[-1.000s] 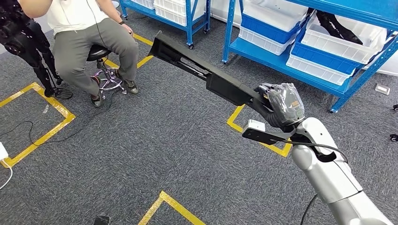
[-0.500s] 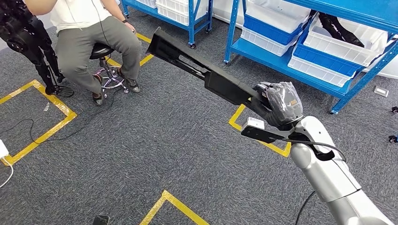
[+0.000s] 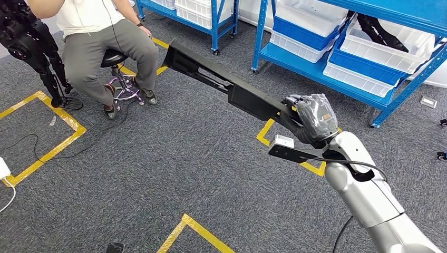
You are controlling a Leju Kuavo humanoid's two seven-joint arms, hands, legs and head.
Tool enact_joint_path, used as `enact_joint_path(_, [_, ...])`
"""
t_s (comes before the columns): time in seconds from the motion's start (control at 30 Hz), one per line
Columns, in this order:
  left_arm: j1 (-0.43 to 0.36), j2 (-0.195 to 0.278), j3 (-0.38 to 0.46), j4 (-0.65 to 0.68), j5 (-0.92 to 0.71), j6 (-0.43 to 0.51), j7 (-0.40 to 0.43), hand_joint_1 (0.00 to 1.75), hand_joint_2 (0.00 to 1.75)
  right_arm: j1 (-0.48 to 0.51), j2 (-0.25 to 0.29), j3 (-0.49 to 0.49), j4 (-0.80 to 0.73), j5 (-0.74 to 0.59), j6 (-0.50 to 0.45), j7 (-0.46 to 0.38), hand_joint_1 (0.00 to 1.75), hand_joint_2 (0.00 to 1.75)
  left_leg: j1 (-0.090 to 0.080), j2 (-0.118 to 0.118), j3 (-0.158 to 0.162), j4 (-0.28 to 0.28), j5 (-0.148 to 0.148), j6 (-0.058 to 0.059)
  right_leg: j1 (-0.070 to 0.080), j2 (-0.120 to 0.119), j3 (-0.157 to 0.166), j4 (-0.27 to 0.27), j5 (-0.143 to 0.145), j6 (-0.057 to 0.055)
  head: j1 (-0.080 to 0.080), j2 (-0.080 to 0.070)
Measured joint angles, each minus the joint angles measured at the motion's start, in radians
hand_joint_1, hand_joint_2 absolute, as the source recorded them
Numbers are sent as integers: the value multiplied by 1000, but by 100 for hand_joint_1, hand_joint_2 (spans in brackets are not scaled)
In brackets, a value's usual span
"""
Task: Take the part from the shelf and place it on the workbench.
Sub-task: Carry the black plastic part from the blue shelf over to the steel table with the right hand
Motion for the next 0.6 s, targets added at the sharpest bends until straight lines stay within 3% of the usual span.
enact_joint_path(0.4, [0, 1, 0, 0, 0, -6, 0, 0, 175, 0, -6, 11, 0, 45, -1, -6, 175, 175, -1, 0, -3, 5, -3, 3, -8, 0, -1, -1, 1, 3, 0, 0])
enact_joint_path(0.53, [0, 2, 0, 0, 0, -6, 0, 0, 175, 0, -7, 18, 0, 56, 0, -9, 175, 175, 2, 2, 0, 1, 0, 12, -11, -2, -1, 0, 0, 13, 0, 0])
enact_joint_path(0.6, [0, 1, 0, 0, 0, -6, 0, 0, 175, -2, -7, 19, 0, 60, 1, -9, 175, 175, 9, 4, 6, -10, 7, 21, -7, -24, -23, 45, -26, 12, 2, 0])
